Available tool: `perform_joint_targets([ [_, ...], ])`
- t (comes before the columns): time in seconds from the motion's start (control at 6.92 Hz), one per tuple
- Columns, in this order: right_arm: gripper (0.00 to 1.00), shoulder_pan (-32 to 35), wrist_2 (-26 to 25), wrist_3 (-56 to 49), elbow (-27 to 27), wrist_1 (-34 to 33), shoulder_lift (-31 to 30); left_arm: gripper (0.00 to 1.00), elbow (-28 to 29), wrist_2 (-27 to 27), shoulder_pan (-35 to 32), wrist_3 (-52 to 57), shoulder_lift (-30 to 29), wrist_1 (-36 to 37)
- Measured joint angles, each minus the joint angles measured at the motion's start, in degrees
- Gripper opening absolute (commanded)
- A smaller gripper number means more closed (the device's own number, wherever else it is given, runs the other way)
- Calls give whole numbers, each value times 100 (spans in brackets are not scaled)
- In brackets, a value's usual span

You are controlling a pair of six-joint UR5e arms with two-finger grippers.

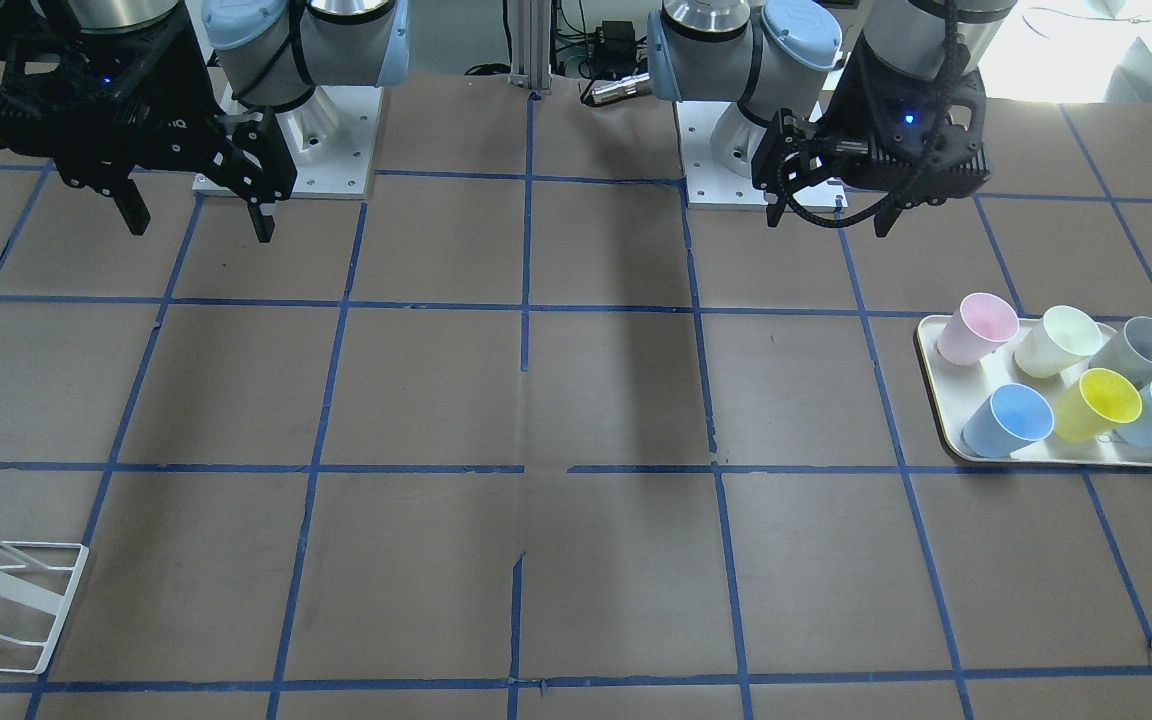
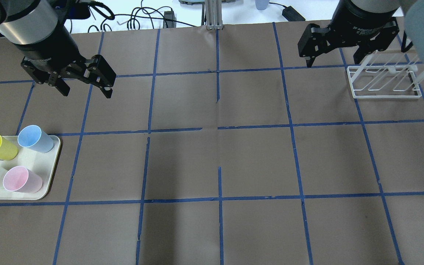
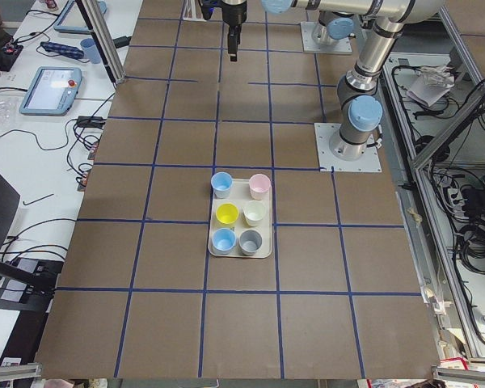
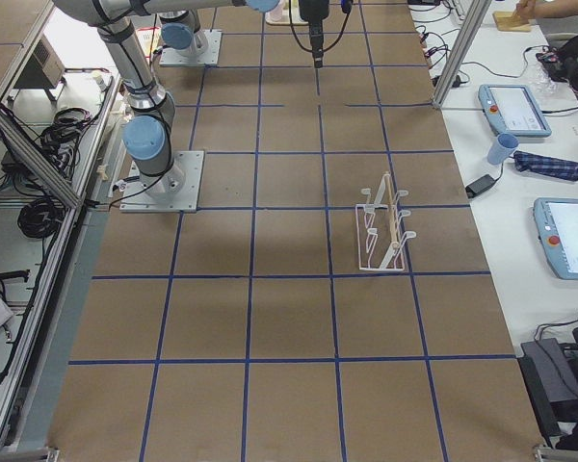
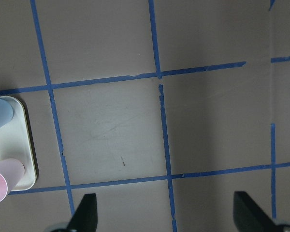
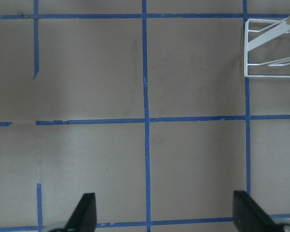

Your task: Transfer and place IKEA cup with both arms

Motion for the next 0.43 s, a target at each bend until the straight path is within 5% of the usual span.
perform_joint_targets([
  [0.43, 100, 0, 11, 2, 9, -5, 0, 100, -48, -125, 83, -52, 47, 305],
])
